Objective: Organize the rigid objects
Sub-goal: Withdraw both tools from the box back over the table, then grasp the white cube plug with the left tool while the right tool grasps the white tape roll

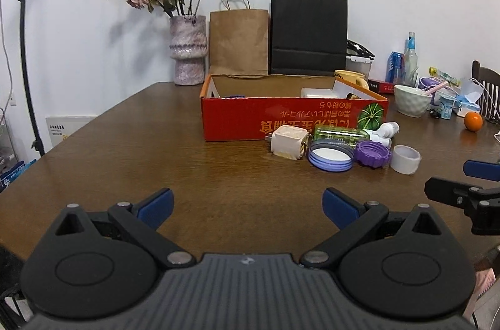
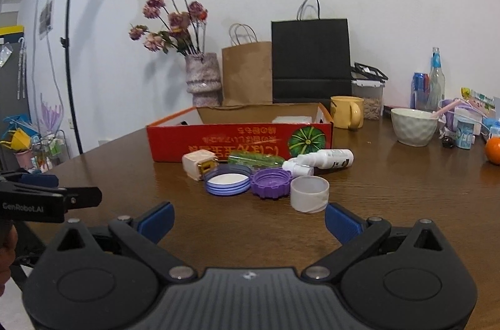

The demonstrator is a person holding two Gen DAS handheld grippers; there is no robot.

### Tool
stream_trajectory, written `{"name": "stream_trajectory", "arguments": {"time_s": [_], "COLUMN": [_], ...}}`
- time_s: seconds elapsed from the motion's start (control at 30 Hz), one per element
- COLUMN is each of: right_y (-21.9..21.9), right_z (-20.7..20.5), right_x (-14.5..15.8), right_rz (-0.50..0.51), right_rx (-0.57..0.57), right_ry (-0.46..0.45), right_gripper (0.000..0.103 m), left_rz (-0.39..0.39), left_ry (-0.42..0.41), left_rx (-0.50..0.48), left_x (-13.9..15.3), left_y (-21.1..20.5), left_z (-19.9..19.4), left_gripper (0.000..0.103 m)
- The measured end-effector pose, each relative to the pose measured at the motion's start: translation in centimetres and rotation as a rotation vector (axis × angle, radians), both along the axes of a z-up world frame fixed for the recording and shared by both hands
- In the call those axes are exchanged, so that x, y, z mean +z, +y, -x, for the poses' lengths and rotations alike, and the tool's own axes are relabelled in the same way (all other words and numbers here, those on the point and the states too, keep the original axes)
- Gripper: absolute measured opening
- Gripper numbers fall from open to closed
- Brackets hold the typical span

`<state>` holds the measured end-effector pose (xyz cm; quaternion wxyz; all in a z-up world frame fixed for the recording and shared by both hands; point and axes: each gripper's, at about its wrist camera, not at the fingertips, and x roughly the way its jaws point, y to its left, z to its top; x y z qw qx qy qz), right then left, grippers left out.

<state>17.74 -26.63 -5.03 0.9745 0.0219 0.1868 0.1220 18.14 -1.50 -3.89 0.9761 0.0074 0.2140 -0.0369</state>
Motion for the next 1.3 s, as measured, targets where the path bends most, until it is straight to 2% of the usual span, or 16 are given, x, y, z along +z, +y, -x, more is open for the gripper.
{"name": "stream_trajectory", "arguments": {"time_s": [0.23,0.43,0.53,0.57,0.63,0.7,0.77,0.8,0.83,0.97,1.3], "right_y": [-1.1,-1.7,-2.1,-2.2,-2.5,-2.7,-2.7,-2.7,-2.7,-2.6,-2.9], "right_z": [-4.4,-8.1,-9.9,-10.5,-11.4,-12.2,-12.4,-12.5,-12.5,-12.7,-11.3], "right_x": [-0.8,-1.0,-1.2,-1.2,-1.3,-1.5,-1.5,-1.5,-1.5,-1.4,-1.5], "right_rz": [0.019,0.04,0.041,0.034,0.028,0.01,0.017,0.022,0.022,0.022,0.026], "right_rx": [-0.036,-0.04,-0.045,-0.038,-0.036,-0.026,-0.015,-0.015,-0.013,0.001,-0.019], "right_ry": [0.092,0.136,0.168,0.185,0.211,0.248,0.25,0.253,0.254,0.257,0.234], "right_gripper": [0.1,0.081,0.075,0.068,0.059,0.053,0.05,0.049,0.045,0.044,0.043], "left_rz": [-0.018,0.012,0.018,0.016,0.015,0.027,0.041,0.06,0.083,0.141,0.147], "left_ry": [0.045,0.106,0.115,0.116,0.121,0.141,0.181,0.202,0.216,0.215,0.21], "left_rx": [-0.028,-0.048,-0.062,-0.068,-0.085,-0.092,-0.092,-0.099,-0.11,-0.146,-0.129], "left_x": [-0.3,-0.4,-0.5,-0.6,-0.8,-1.2,-1.7,-1.9,-2.0,-1.9,-1.8], "left_y": [-1.5,-2.5,-3.1,-3.4,-3.9,-4.2,-4.2,-4.0,-3.9,-3.5,-3.2], "left_z": [-5.2,-11.2,-13.7,-14.4,-15.8,-17.0,-18.0,-18.4,-18.7,-18.6,-17.1], "left_gripper": [0.103,0.103,0.103,0.103,0.103,0.097,0.082,0.082,0.077,0.056,0.052]}}
